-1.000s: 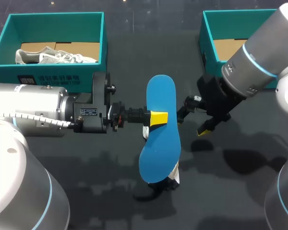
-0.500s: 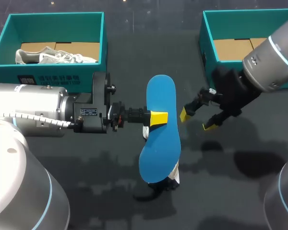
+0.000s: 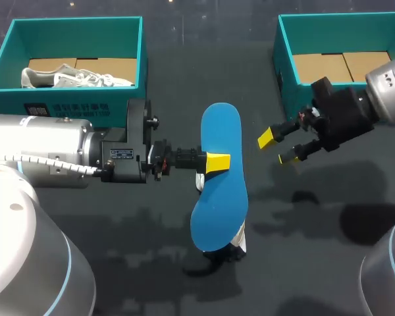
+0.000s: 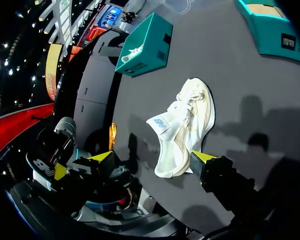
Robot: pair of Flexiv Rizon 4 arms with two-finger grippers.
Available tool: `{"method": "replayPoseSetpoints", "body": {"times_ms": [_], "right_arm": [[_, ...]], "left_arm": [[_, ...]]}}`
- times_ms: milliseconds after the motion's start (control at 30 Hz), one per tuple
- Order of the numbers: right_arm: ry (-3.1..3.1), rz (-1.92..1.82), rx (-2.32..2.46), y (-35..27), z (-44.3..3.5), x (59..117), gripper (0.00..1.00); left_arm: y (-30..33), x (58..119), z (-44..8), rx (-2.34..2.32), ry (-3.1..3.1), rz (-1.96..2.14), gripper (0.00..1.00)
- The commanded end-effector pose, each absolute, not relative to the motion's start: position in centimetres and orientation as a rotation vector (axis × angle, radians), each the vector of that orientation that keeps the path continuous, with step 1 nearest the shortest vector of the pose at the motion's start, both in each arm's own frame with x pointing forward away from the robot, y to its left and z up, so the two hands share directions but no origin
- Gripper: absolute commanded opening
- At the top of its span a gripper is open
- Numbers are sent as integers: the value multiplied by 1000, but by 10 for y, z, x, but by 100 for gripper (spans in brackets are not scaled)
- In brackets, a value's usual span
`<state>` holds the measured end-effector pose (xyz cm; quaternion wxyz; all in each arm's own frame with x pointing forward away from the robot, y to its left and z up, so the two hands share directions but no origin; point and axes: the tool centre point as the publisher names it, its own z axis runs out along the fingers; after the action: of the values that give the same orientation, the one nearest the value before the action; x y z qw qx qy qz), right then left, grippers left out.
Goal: Take the shoe out of the shoebox, open the shoe tongue, remove and reinsert the insole, then place the shoe into the shoebox
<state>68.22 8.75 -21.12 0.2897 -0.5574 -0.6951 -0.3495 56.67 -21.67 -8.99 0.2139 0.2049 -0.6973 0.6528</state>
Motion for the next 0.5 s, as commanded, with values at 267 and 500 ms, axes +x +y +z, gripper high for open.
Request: {"method": "replayPoseSetpoints", "body": {"times_ms": [267, 500], "right_arm": [[-1729, -1032, -1430, 90, -204, 681, 100], [-1619, -1093, -1364, 101, -186, 686, 100]], "left_arm": [[-217, 564, -91, 572, -1934, 1815, 0], [-217, 564, -91, 572, -1934, 1815, 0]]}}
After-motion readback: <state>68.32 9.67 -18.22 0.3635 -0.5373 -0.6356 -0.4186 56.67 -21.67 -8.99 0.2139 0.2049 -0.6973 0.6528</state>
